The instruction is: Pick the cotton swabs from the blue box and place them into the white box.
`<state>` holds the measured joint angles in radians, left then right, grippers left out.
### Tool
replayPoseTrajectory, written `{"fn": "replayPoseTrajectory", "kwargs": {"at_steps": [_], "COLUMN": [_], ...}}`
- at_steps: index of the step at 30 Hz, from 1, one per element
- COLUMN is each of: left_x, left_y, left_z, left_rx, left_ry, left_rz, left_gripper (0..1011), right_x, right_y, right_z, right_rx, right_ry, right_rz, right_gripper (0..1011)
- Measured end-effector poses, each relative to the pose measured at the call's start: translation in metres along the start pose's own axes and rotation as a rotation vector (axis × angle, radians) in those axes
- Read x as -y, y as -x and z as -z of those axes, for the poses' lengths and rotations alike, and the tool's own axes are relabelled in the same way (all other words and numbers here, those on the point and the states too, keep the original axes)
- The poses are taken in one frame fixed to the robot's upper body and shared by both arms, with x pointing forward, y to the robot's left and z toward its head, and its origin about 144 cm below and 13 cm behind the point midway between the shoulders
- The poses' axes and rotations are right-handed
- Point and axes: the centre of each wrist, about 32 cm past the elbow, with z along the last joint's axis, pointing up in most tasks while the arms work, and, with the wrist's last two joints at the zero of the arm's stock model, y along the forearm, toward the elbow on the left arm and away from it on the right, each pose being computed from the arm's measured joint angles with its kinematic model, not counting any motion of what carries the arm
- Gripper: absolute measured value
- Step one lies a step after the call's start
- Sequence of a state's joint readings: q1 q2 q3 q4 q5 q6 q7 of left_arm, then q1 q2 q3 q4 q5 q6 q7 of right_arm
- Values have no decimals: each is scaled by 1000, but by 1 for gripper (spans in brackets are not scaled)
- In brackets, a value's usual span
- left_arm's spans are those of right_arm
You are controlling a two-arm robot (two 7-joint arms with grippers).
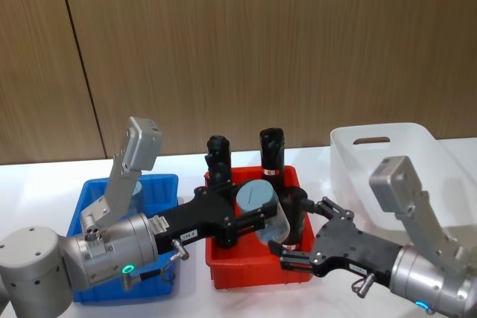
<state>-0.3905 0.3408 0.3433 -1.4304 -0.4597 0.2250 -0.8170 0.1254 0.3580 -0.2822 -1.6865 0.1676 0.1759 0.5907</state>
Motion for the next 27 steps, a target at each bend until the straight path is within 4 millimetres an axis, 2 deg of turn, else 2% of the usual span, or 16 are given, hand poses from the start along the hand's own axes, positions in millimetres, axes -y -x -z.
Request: {"fn": "replayPoseTrajectory", "kwargs": {"at_steps": [20, 23, 27], "left_x": [0, 0, 0], "left_y": [0, 0, 0], "left_z": [0, 0, 0], "left_rx": [0, 0, 0], "left_ry": [0, 0, 0], "left_rz": [0, 0, 0], "left_gripper": [669, 669, 669], "right_x": [-30, -33, -36], "right_y": [-1, -1, -1], "right_z": [-5, -6, -7], "right_rx": [9, 10, 9], "right_ry": [26, 28, 28], "right_rz": [-34, -35, -37], "right_gripper": [996, 963, 838]}}
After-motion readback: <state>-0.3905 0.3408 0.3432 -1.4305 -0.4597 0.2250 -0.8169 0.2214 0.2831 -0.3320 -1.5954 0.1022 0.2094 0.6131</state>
